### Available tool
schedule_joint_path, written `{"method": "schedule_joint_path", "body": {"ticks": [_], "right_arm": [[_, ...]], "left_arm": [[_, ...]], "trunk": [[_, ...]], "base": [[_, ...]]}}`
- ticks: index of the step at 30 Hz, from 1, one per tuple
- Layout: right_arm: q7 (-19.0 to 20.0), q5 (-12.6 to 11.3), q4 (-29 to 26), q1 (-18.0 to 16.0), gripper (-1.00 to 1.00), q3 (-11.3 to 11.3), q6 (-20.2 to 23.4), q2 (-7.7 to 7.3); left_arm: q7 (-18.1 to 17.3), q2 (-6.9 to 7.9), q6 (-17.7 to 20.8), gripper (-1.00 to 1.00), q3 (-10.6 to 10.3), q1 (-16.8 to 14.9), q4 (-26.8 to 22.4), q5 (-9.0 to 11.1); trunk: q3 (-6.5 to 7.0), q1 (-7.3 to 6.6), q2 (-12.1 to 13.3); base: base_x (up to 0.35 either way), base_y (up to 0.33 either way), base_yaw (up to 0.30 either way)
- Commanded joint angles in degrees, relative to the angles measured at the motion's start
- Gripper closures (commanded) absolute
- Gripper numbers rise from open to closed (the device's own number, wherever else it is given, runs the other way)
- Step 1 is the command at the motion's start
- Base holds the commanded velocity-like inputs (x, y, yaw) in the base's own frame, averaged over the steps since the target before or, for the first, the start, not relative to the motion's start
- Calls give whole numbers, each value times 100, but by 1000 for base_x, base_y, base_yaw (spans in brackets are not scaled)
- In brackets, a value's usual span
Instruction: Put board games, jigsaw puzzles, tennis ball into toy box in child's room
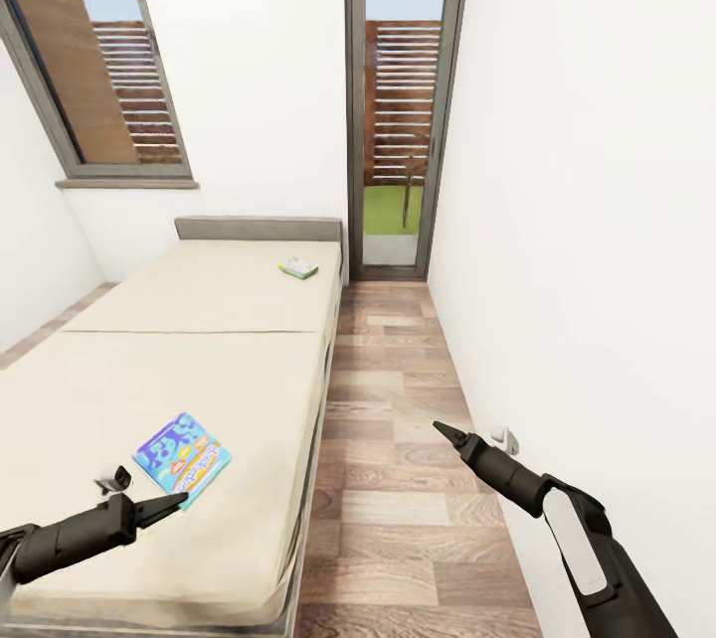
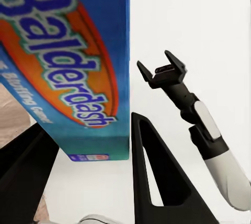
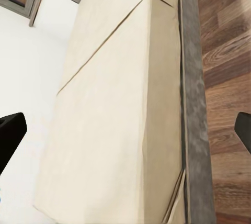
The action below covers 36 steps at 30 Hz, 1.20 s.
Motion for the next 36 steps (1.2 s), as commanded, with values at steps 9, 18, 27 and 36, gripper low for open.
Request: {"method": "schedule_joint_path", "body": {"ticks": [9,18,27,36], "right_arm": [[7,-20,-8,-4,-100,-7,42,6],[7,-24,-15,-4,-100,46,47,48],[7,-46,-418,-4,-100,13,56,69],[-12,-39,-536,-4,-100,69,43,104]], "left_arm": [[-23,145,399,100,9,-65,-656,-31],[-23,246,417,100,32,-72,-631,-1],[-23,258,663,100,29,-74,-642,7],[-23,421,896,100,32,-82,-640,67]], "trunk": [[138,-176,320],[138,-176,320],[282,-352,641],[443,-550,1002]], "base": [[0,0,0],[0,0,0],[0,0,0],[0,0,0]]}}
